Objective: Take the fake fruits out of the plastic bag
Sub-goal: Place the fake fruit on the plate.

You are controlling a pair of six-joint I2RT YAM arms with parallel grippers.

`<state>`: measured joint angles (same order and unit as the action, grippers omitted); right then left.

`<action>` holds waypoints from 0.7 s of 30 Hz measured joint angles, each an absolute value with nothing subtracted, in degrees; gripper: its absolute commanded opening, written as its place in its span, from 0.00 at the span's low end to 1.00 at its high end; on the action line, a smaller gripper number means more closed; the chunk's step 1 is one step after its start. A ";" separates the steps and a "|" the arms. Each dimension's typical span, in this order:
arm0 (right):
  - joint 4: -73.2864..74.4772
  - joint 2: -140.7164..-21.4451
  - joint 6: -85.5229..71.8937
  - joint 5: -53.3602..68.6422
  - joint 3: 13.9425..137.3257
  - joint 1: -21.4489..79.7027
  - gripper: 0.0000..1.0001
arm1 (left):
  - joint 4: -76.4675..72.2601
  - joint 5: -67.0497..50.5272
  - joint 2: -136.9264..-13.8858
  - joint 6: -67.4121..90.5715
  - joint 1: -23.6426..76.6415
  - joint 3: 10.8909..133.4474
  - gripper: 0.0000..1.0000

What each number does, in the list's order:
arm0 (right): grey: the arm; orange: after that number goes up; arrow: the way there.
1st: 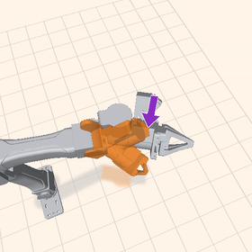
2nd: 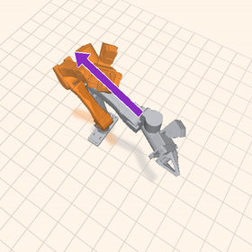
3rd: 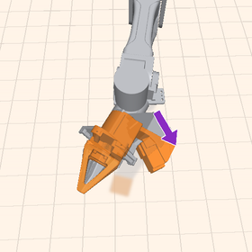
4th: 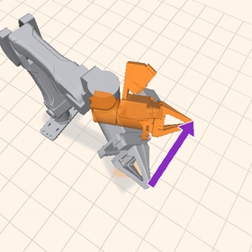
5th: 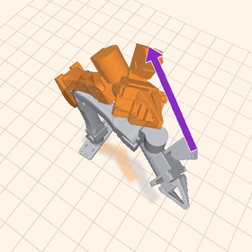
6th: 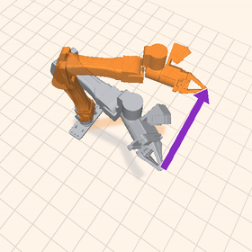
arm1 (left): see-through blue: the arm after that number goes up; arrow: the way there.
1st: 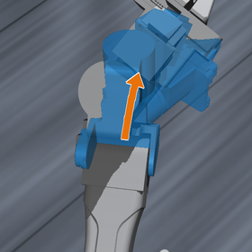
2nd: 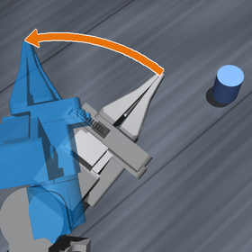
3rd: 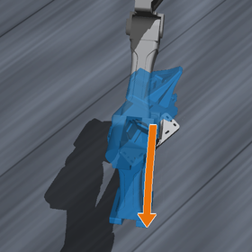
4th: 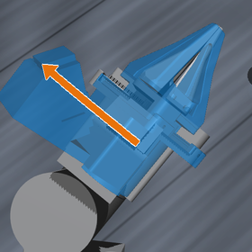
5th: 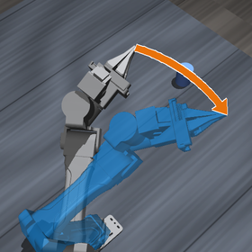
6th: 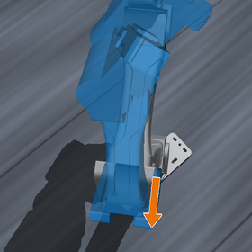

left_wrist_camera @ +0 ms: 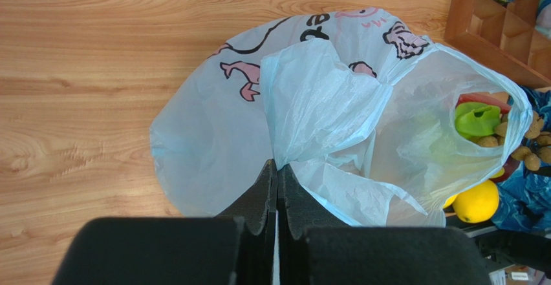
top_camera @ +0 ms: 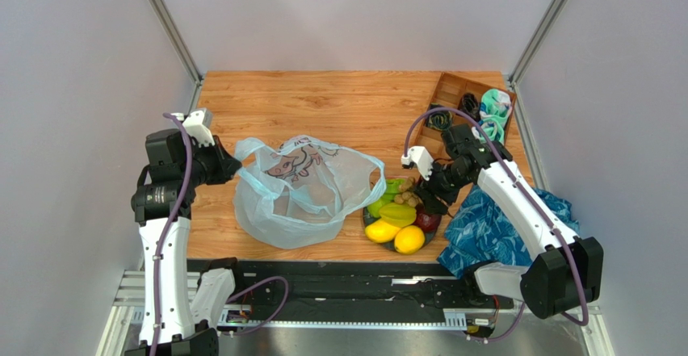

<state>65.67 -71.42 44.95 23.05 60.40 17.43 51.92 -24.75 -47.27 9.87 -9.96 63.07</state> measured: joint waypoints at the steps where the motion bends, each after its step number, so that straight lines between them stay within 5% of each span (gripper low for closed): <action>1: 66.22 -71.46 44.95 22.96 60.71 17.43 0.61 | 51.92 -24.77 -47.27 9.87 -9.98 63.02 0.00; 21: 71.53 -71.59 47.86 22.06 70.17 8.56 0.75 | 49.65 -29.06 -60.40 9.74 -9.87 68.97 0.00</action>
